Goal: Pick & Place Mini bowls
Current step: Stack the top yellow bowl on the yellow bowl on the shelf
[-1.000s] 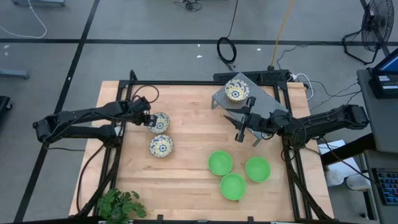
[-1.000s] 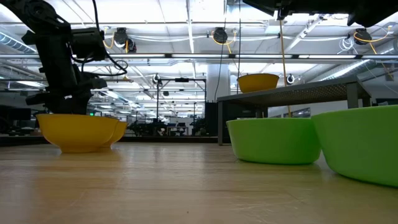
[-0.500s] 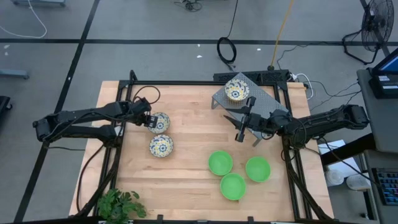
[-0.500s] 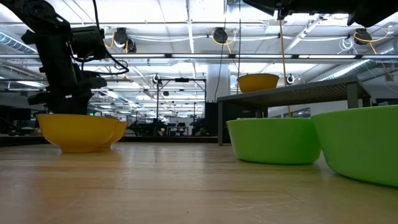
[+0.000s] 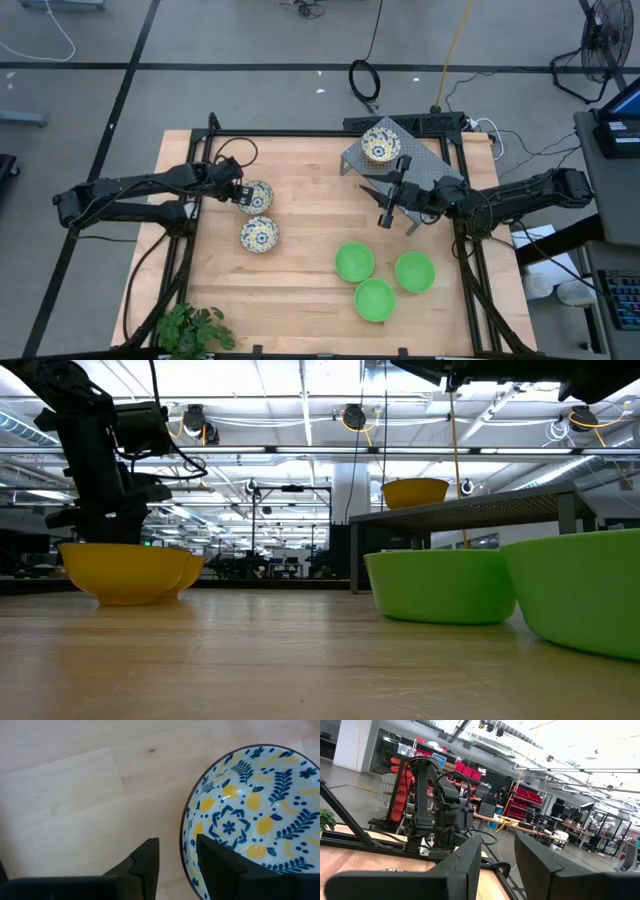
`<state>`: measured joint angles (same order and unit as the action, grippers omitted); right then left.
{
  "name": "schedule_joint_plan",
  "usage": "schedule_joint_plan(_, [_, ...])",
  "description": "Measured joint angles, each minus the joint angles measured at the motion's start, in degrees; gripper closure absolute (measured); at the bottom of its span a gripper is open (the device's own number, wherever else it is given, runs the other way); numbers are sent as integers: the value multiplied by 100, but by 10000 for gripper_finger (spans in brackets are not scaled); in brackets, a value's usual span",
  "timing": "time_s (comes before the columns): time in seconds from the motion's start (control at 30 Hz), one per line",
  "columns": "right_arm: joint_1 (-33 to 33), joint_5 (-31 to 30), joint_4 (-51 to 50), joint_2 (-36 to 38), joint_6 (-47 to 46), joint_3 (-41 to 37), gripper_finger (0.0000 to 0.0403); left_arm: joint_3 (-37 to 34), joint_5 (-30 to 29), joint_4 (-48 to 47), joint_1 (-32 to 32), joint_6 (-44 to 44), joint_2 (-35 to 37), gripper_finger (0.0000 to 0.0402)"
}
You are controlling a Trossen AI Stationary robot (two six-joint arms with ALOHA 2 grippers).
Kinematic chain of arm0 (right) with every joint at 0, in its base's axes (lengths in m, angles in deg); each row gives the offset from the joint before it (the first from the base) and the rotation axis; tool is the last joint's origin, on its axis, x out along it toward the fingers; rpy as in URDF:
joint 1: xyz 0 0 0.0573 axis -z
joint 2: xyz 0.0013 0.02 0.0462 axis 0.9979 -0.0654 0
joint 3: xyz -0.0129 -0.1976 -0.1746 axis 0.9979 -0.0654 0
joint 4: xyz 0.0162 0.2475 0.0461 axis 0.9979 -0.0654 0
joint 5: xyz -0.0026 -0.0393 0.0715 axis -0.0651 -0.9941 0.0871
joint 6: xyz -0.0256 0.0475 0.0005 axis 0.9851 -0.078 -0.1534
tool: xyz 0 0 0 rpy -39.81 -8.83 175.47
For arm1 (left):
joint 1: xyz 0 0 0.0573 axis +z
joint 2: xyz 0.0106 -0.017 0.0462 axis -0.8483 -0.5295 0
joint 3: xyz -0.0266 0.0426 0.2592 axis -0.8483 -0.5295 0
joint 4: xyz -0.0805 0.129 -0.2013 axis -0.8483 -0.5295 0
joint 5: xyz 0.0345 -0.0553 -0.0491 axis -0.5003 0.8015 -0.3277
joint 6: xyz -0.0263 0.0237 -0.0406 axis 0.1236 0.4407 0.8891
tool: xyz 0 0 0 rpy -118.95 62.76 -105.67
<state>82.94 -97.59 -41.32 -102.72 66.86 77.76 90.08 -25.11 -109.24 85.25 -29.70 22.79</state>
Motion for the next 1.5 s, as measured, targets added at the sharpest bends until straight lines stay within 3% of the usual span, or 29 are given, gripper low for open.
schedule_joint_plan(1.5, [0,0,-2,0,11,0,298,-184,273,341,0,-129,0,270])
